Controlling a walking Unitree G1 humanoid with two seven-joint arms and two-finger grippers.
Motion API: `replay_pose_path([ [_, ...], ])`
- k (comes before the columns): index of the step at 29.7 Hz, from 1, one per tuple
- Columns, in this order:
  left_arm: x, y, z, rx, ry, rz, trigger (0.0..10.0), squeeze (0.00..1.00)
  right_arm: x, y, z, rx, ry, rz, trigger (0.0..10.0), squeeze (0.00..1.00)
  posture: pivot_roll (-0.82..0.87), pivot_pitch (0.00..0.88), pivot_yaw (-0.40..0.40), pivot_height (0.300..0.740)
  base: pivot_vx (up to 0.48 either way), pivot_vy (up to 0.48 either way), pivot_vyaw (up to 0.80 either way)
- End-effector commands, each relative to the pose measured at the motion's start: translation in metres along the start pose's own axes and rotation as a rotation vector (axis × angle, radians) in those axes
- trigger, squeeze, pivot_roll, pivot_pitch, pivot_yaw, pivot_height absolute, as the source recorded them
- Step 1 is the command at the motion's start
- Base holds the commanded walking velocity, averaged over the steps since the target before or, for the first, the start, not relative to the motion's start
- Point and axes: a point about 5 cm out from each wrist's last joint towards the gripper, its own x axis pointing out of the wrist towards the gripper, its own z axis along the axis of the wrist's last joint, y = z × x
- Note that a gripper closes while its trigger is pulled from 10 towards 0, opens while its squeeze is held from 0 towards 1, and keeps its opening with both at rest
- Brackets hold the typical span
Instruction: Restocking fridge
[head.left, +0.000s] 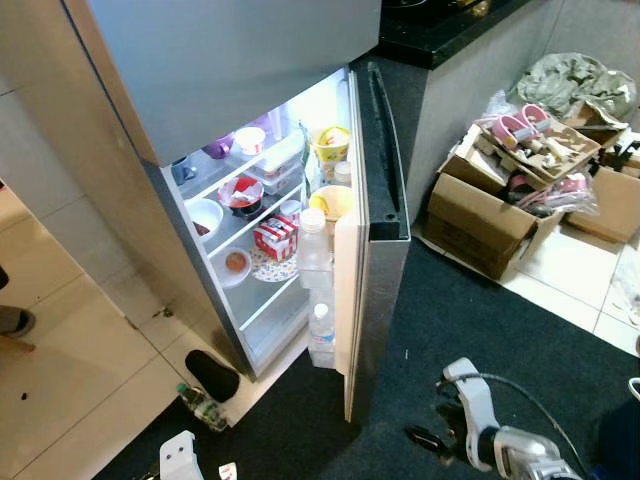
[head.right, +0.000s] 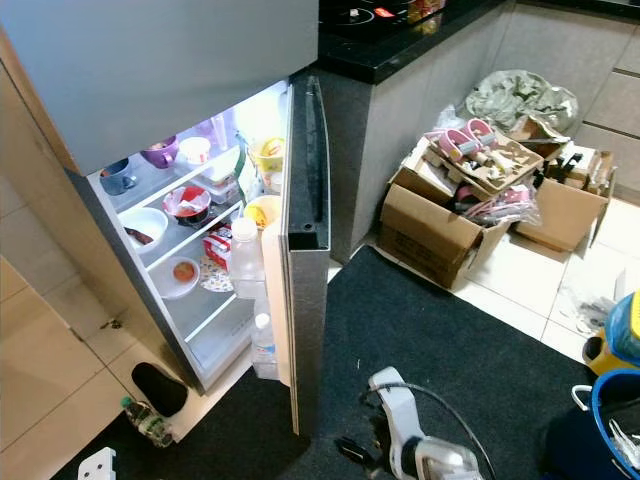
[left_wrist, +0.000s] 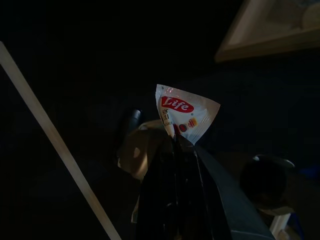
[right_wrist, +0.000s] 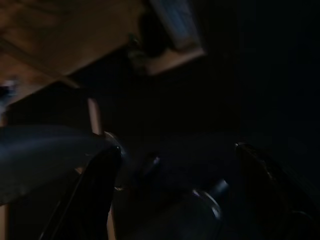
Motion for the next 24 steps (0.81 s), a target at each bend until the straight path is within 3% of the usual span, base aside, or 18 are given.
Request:
replay_pose_path([
  [1,-0.002,0.005,-0.001,0.018,0.002,0.025,10.0,0.0,0.005,0.009,0.002,-0.037,0.015,0.108,0.0,0.0,-0.05,0.0,0.025,0.74,0.0,0.0,0.0],
  [3,-0.002,0.006,0.0,0.03,-0.005,0.037,10.0,0.0,0.01,0.02,0.006,-0.088,0.044,0.259,0.0,0.0,-0.05,0.0,0.025,0.74,0.0,0.0,0.0],
  [4,-0.002,0.006,0.0,0.03,-0.005,0.037,10.0,0.0,0.01,0.02,0.006,-0.088,0.044,0.259,0.0,0.0,-0.05,0.0,0.025,0.74,0.0,0.0,0.0],
  [8,-0.002,0.009,0.003,0.029,-0.015,0.056,10.0,0.0,0.019,0.039,0.02,-0.148,0.032,0.457,0.0,0.0,-0.05,0.0,0.022,0.74,0.0,0.0,0.0],
  [10,-0.002,0.009,0.003,0.029,-0.015,0.056,10.0,0.0,0.019,0.039,0.02,-0.148,0.032,0.457,0.0,0.0,-0.05,0.0,0.022,0.74,0.0,0.0,0.0],
  [14,-0.003,0.009,0.003,0.028,-0.014,0.055,10.0,0.0,0.03,0.052,0.044,-0.185,-0.06,0.527,0.0,0.0,-0.04,0.0,0.024,0.74,0.0,0.0,0.0],
  [19,-0.003,0.01,0.0,0.028,-0.007,0.055,10.0,0.0,0.033,0.056,0.058,-0.204,-0.118,0.531,0.0,0.0,-0.04,0.0,0.023,0.74,0.0,0.0,0.0],
  [20,-0.003,0.01,-0.001,0.03,-0.003,0.056,10.0,0.0,0.033,0.055,0.065,-0.225,-0.14,0.496,4.5,0.0,-0.04,0.0,0.022,0.74,0.0,0.0,0.0],
  [22,-0.003,0.01,-0.001,0.031,-0.002,0.057,10.0,0.0,0.034,0.054,0.067,-0.233,-0.145,0.477,4.5,0.0,-0.04,0.0,0.022,0.74,0.0,0.0,0.0],
  [23,-0.003,0.01,-0.001,0.03,-0.003,0.057,10.0,0.0,0.034,0.052,0.072,-0.249,-0.162,0.441,10.0,0.0,-0.04,0.0,0.022,0.74,0.0,0.0,0.0],
  [24,-0.003,0.01,-0.001,0.03,-0.003,0.057,10.0,0.0,0.034,0.051,0.075,-0.259,-0.174,0.417,10.0,0.0,-0.04,0.0,0.017,0.74,0.0,0.0,0.0],
])
